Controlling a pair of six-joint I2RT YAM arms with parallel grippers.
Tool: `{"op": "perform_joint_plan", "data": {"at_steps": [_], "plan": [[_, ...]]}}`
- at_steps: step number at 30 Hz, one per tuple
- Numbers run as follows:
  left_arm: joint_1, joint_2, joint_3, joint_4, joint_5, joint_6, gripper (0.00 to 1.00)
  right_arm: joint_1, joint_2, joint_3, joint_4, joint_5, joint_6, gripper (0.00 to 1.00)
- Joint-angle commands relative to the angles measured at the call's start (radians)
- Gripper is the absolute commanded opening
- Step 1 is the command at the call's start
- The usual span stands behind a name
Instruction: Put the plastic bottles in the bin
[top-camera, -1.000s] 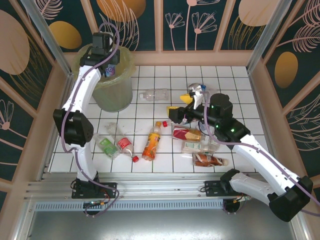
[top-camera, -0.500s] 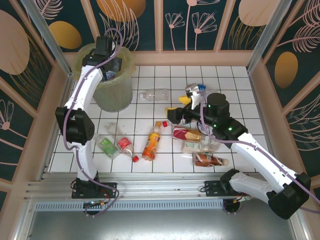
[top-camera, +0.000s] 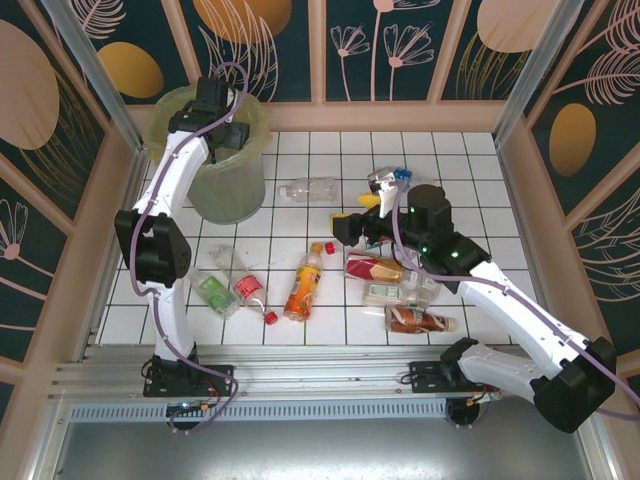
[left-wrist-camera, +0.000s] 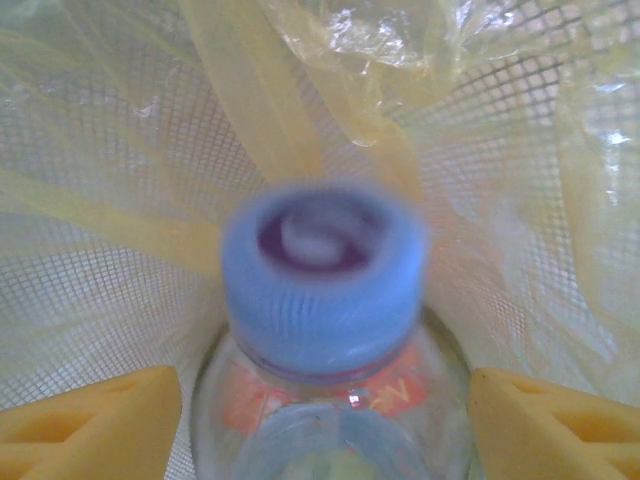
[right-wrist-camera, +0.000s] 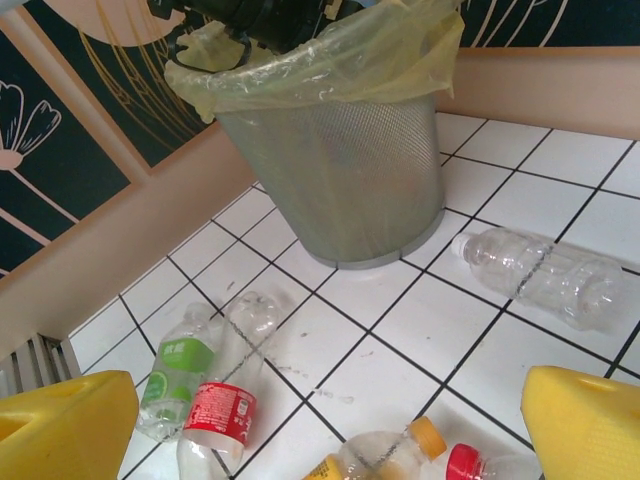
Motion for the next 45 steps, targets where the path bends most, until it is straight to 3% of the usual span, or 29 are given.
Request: {"op": "perform_joint_plan", "data": {"at_steps": [1, 16, 23, 26, 30, 36, 45], "plan": [[0.004, -0.011, -0.001, -0.023, 0.012, -0.007, 0.78, 0.009, 0.009, 0.029, 0.003, 0.015, -0.001, 0.99], [0.004, -0.142, -0.034, -0.007, 0.02, -0.064, 0.84, 0.01, 0.025, 0.034, 0.008, 0.037, -0.007, 0.99], [0.004, -0.341, -0.243, 0.118, 0.025, -0.171, 0.86, 0.01, 0.02, 0.034, 0.005, 0.081, -0.018, 0.99], [0.004, -0.471, -0.387, 0.231, 0.079, -0.246, 0.87, 0.01, 0.022, 0.034, 0.002, 0.112, -0.022, 0.99], [0.004, -0.647, -0.616, 0.422, 0.244, -0.348, 0.88, 0.007, 0.03, 0.045, -0.032, 0.217, -0.02, 0.99], [-0.003, -0.786, -0.831, 0.648, 0.63, -0.486, 0.95, -0.004, 0.033, 0.039, -0.069, 0.296, -0.018, 0.99], [-0.021, -0.897, -1.041, 0.796, 1.031, -0.466, 0.99, -0.139, 0.111, 0.048, -0.12, 0.313, 0.062, 0.99]]}}
